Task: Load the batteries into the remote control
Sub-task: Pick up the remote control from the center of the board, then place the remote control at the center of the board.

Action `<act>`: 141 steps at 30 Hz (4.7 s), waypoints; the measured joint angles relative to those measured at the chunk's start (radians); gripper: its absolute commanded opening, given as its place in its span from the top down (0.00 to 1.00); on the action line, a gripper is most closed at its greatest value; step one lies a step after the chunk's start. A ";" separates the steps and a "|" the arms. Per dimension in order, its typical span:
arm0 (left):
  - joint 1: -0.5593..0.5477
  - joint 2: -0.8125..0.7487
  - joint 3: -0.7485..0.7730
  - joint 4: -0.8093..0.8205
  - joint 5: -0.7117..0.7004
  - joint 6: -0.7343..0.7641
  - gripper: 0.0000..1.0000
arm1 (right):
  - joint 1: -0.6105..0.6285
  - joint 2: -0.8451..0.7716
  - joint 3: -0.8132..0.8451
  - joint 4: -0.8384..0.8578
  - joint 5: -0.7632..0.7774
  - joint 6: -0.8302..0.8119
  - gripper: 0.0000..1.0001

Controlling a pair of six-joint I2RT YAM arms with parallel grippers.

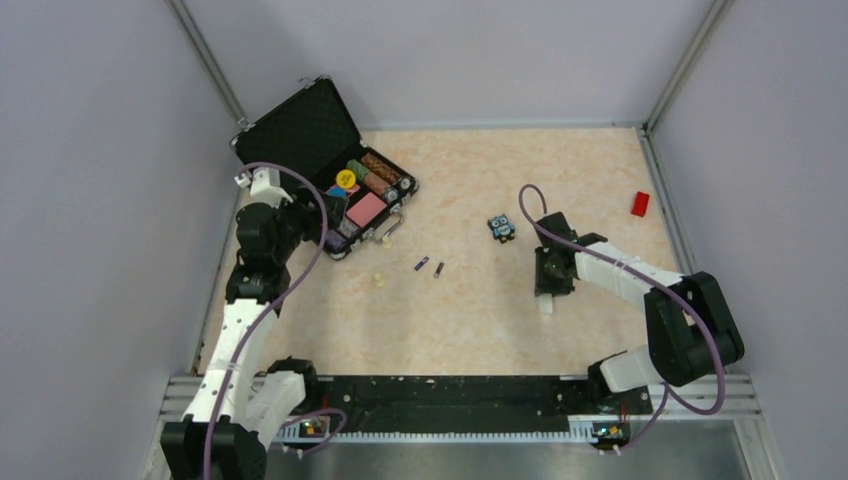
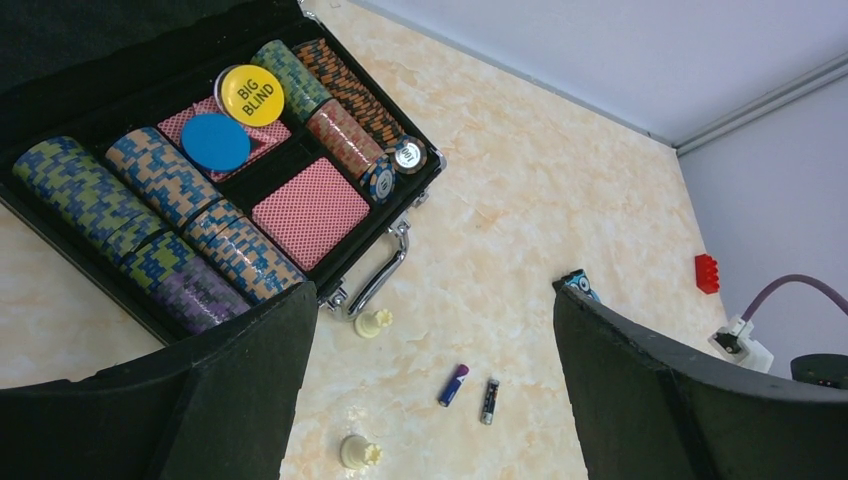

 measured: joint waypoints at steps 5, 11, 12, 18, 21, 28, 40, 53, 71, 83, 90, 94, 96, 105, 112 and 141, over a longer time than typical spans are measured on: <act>0.000 -0.010 0.000 0.015 0.076 0.006 0.08 | 0.000 0.000 0.038 -0.008 -0.127 -0.024 0.85; 0.000 0.003 0.006 0.106 0.328 -0.043 0.07 | 0.007 -0.023 0.186 0.038 -0.538 0.011 0.85; 0.000 0.011 0.010 0.127 0.364 -0.069 0.07 | 0.011 -0.035 0.216 0.066 -0.611 0.036 0.85; -0.033 0.109 0.011 0.414 0.502 -0.378 0.06 | 0.073 -0.091 0.306 0.314 -0.890 0.232 0.85; -0.085 0.149 0.011 0.500 0.508 -0.482 0.04 | 0.132 -0.094 0.308 0.457 -0.968 0.356 0.85; -0.235 0.187 0.072 0.528 0.509 -0.508 0.04 | 0.257 -0.071 0.309 0.745 -1.064 0.594 0.85; -0.274 0.271 0.097 0.535 0.552 -0.536 0.70 | 0.272 0.034 0.341 0.892 -1.112 0.752 0.84; -0.282 0.273 0.183 0.194 0.472 -0.479 1.00 | 0.276 0.060 0.356 0.746 -0.995 0.633 0.20; -0.282 0.246 0.245 -0.293 0.083 -0.412 1.00 | 0.576 0.040 0.473 0.366 -0.250 0.132 0.17; -0.282 0.247 0.201 -0.369 -0.033 -0.436 1.00 | 0.671 0.189 0.493 0.338 0.015 0.027 0.22; -0.299 0.345 0.189 -0.414 -0.078 -0.539 1.00 | 0.789 0.246 0.512 0.341 0.256 -0.060 0.22; -0.309 0.385 0.189 -0.474 -0.103 -0.575 1.00 | 0.852 0.285 0.510 0.343 0.349 -0.125 0.26; -0.311 0.386 0.190 -0.496 -0.111 -0.581 1.00 | 0.869 0.296 0.503 0.356 0.380 -0.153 0.28; -0.311 0.391 0.190 -0.528 -0.106 -0.599 0.90 | 0.883 0.314 0.439 0.433 0.455 -0.268 0.54; -0.312 0.414 0.190 -0.517 -0.084 -0.583 0.26 | 0.894 0.315 0.371 0.501 0.468 -0.288 0.67; -0.312 0.348 0.076 -0.428 -0.161 -0.472 0.11 | 0.722 -0.033 -0.183 0.495 0.326 0.284 0.38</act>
